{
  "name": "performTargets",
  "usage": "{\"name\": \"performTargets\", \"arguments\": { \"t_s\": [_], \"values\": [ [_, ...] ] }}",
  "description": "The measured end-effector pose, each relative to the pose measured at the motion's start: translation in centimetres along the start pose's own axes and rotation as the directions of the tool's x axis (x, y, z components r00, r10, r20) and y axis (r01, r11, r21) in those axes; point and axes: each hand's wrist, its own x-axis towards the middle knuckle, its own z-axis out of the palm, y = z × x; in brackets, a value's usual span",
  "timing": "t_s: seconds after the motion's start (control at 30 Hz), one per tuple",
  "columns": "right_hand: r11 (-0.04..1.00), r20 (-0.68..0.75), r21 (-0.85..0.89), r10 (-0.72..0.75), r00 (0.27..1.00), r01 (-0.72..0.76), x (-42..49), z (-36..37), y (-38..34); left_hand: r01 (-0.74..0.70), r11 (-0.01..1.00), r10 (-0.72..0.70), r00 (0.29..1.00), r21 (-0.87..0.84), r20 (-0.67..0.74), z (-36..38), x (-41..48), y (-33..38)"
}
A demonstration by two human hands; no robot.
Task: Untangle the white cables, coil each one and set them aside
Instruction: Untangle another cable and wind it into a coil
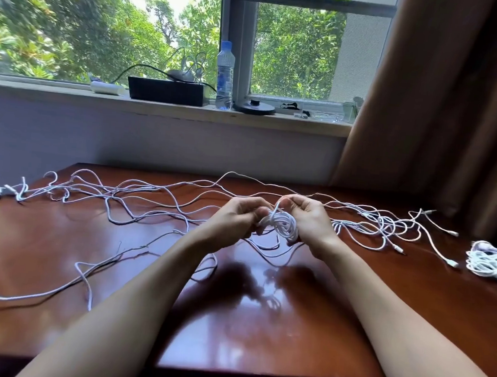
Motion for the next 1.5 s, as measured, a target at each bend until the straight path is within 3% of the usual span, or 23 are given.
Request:
{"name": "performTargets", "arguments": {
  "t_s": [0.23, 0.4, 0.63, 0.87, 1.0, 1.13, 1.23, 1.33, 1.5],
  "values": [
    [0.99, -0.071, -0.139, -0.01, 0.997, 0.0, 0.9, -1.0, 0.8, 0.027, 1.0, -0.026, 1.0, 0.003, -0.017, 0.1, -0.2, 0.4],
    [0.95, -0.091, -0.3, -0.117, 0.989, 0.085, 1.3, -1.9, 1.0, 0.052, 0.998, -0.055, 0.996, -0.04, -0.074, 0.0, 0.0, 0.3],
    [0.977, 0.041, -0.149, -0.148, 0.988, 0.152, 1.5, -1.2, 0.7, 0.06, 0.963, -0.1, 0.985, -0.264, -0.142, -0.9, 0.6, -0.4],
    [0.855, 0.136, -0.4, -0.301, 0.944, 0.33, 1.0, -1.4, 1.3, 0.048, 0.919, -0.175, 0.939, -0.392, -0.295, -1.6, 1.0, 0.0],
    [0.837, 0.211, -0.433, -0.266, 0.941, 0.333, 0.9, -1.0, 1.6, 0.046, 0.92, -0.197, 0.912, -0.389, -0.359, -1.6, 1.0, 0.0],
    [0.813, 0.329, -0.455, -0.226, 0.917, 0.364, 0.4, -0.5, 1.6, 0.097, 0.962, -0.212, 0.854, -0.256, -0.476, -1.9, 1.2, -0.6],
    [0.814, 0.406, -0.409, -0.243, 0.881, 0.413, -0.1, -0.2, 1.0, 0.107, 0.987, -0.02, 0.816, 0.117, -0.577, -2.3, 1.1, -1.3],
    [0.785, 0.435, -0.432, -0.25, 0.865, 0.444, -0.3, -0.4, 0.6, 0.14, 0.901, 0.135, 0.81, 0.411, -0.571, -2.3, 0.9, -1.7],
    [0.689, 0.368, -0.515, -0.36, 0.857, 0.51, 0.2, -0.8, 0.7, 0.13, 0.856, 0.163, 0.85, 0.5, -0.501, -2.3, 0.9, -2.0]
  ]
}}
